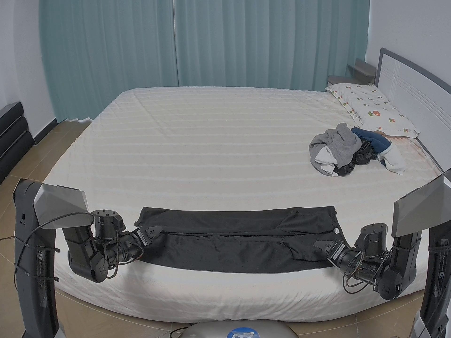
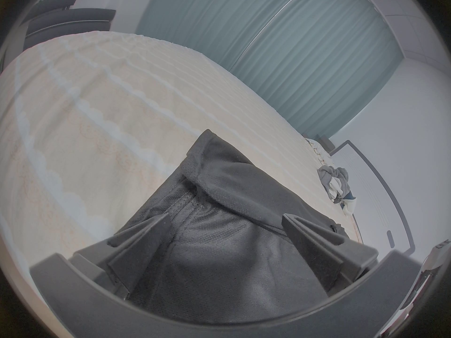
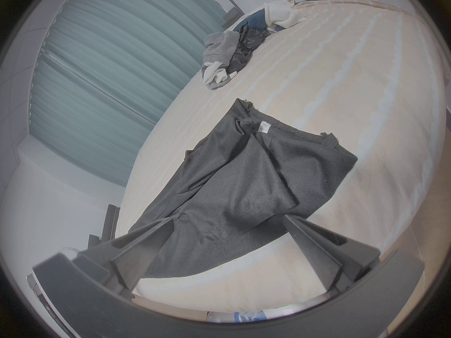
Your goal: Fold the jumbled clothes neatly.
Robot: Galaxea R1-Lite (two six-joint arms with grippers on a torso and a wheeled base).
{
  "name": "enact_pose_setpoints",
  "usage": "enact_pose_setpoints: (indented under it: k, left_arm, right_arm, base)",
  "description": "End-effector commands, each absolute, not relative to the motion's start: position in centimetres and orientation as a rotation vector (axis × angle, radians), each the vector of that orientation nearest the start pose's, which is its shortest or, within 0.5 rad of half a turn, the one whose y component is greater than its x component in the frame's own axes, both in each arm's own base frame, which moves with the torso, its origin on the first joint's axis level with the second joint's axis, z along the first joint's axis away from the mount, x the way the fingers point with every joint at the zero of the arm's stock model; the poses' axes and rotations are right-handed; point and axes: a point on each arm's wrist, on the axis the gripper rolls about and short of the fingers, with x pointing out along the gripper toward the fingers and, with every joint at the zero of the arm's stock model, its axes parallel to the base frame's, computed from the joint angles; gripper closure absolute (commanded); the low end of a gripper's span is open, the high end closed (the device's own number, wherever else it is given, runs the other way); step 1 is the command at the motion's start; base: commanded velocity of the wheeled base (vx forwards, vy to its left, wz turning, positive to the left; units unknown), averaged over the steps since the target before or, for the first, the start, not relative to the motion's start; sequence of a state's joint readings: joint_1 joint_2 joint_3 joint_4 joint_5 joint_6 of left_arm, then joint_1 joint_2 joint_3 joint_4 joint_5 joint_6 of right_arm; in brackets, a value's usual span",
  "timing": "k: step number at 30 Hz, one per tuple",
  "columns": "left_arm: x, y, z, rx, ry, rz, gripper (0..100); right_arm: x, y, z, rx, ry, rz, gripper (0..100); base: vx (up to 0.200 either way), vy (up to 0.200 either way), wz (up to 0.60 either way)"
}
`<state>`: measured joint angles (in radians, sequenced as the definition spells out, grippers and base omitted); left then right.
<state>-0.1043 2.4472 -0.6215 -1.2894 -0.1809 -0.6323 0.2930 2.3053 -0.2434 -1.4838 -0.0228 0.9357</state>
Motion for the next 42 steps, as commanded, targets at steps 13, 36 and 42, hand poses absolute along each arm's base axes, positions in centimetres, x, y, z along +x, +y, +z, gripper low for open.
enact_pose_setpoints:
  k: [13,36,42]
  left_arm:
    - [34.3,-3.4,-5.4,-0.598,0.612,-0.057,100]
    - [34.0,-2.8,-5.3,-0.61,0.574,0.091,0]
    - [34.2,-2.4,-3.9,-0.694,0.53,0.108,0]
  right_arm:
    - [25.9,7.8,-2.3,0.814,0.649,-0.026,0]
    - [26.0,7.7,-2.1,0.818,0.636,-0.022,0]
    - [25.9,7.5,-1.0,0.831,0.59,-0.003,0]
  base:
    - [0.0,0.0,0.0]
    - [0.0,0.0,0.0]
    - [0.0,0.0,0.0]
